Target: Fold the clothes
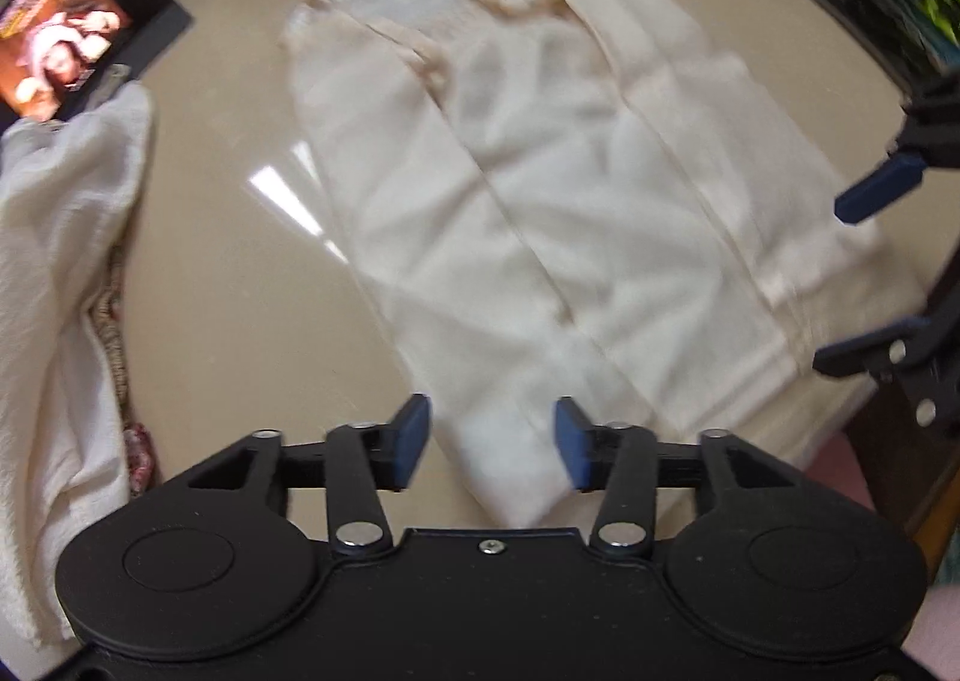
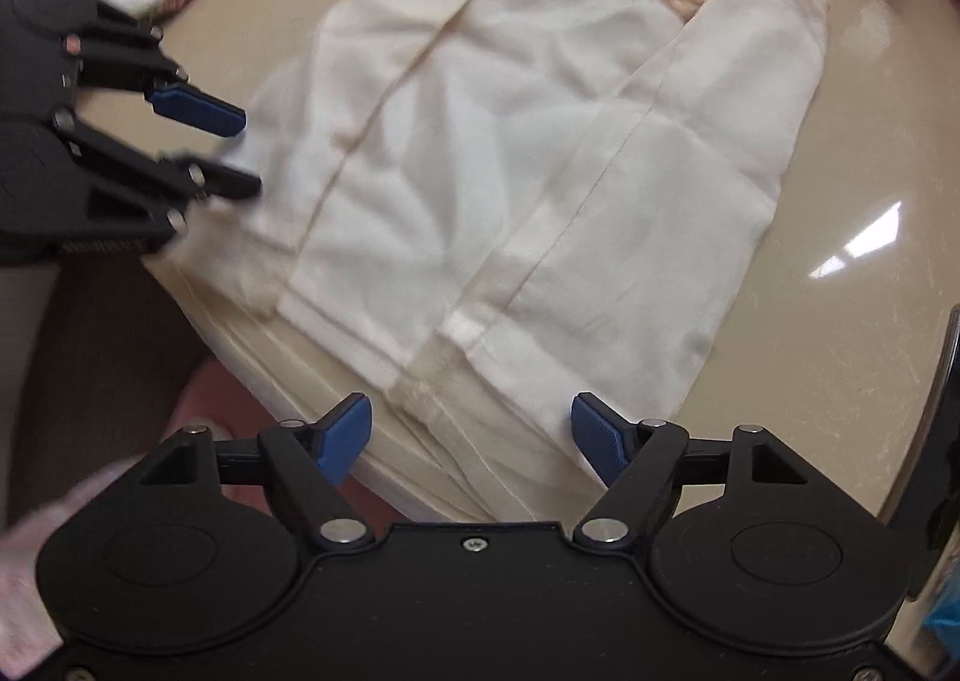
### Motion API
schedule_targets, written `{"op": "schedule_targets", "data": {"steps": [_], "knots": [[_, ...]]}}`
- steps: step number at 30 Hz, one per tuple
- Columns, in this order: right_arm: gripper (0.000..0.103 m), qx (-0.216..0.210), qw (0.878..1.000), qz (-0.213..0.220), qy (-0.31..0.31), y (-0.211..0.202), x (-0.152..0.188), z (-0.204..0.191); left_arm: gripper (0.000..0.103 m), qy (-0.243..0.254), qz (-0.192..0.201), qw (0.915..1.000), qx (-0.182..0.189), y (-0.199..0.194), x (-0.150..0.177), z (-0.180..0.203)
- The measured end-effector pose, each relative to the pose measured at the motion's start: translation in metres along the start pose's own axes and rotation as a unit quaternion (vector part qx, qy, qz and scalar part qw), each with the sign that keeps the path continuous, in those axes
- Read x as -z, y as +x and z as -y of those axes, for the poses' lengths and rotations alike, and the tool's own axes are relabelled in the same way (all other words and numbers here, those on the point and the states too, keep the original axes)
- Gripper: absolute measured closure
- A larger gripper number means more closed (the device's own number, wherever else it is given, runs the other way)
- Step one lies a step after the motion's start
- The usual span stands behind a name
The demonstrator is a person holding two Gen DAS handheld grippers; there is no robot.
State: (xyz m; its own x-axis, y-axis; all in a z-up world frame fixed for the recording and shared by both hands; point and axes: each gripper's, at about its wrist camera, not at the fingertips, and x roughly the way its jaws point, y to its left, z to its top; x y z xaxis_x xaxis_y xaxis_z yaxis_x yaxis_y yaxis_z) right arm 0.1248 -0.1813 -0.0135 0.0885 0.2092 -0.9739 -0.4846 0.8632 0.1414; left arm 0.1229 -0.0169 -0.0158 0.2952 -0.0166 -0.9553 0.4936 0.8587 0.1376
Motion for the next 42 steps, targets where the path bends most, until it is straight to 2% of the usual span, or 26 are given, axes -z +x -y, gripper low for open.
{"op": "schedule_targets", "data": {"steps": [1, 2, 3, 4, 8, 12, 16, 19, 22, 31, 35, 42], "knots": [[0.015, 0.002, 1.0, 0.016, 0.006, -0.007, -0.003, 0.003, 0.029, -0.017, 0.006, 0.9998, -0.006, -0.004, -0.006, -0.003], [0.01, 0.005, 0.999, 0.031, 0.013, -0.014, -0.006, 0.007, 0.022, -0.033, 0.012, 0.9993, -0.012, -0.008, -0.011, -0.007], [0.004, 0.008, 0.999, 0.038, 0.022, -0.018, -0.009, 0.011, 0.008, -0.046, 0.014, 0.9987, -0.016, -0.012, -0.015, -0.007], [0.001, 0.011, 0.999, 0.041, 0.03, -0.02, -0.011, 0.014, 0.0, -0.059, 0.016, 0.9979, -0.02, -0.015, -0.018, -0.007], [0.0, 0.026, 0.997, 0.039, 0.057, -0.02, -0.012, 0.024, 0.0, -0.083, -0.005, 0.996, -0.034, -0.016, -0.032, -0.002], [0.0, 0.033, 0.996, 0.035, 0.07, -0.021, -0.005, 0.03, 0.0, -0.105, -0.024, 0.9928, -0.051, -0.017, -0.023, 0.01], [0.0, 0.034, 0.996, 0.026, 0.074, -0.024, 0.003, 0.037, 0.0, -0.137, -0.047, 0.9885, -0.044, -0.019, -0.016, 0.007], [0.0, 0.036, 0.996, 0.023, 0.081, -0.023, 0.012, 0.039, 0.0, -0.13, -0.055, 0.9891, -0.043, -0.015, -0.013, 0.006], [0.0, 0.042, 0.994, 0.016, 0.096, -0.022, 0.016, 0.045, 0.0, -0.118, -0.058, 0.9903, -0.047, -0.007, -0.014, 0.005], [0.0, 0.052, 0.983, 0.0, 0.175, -0.018, 0.018, 0.057, 0.0, -0.146, -0.062, 0.9871, -0.022, 0.0, -0.032, -0.013], [0.0, 0.047, 0.979, -0.003, 0.197, -0.016, 0.01, 0.054, 0.0, -0.171, -0.06, 0.9834, -0.007, 0.0, -0.04, -0.023], [0.0, 0.051, 0.979, 0.004, 0.199, -0.019, -0.019, 0.058, 0.0, -0.17, -0.054, 0.9839, 0.002, 0.003, -0.061, -0.043]]}}
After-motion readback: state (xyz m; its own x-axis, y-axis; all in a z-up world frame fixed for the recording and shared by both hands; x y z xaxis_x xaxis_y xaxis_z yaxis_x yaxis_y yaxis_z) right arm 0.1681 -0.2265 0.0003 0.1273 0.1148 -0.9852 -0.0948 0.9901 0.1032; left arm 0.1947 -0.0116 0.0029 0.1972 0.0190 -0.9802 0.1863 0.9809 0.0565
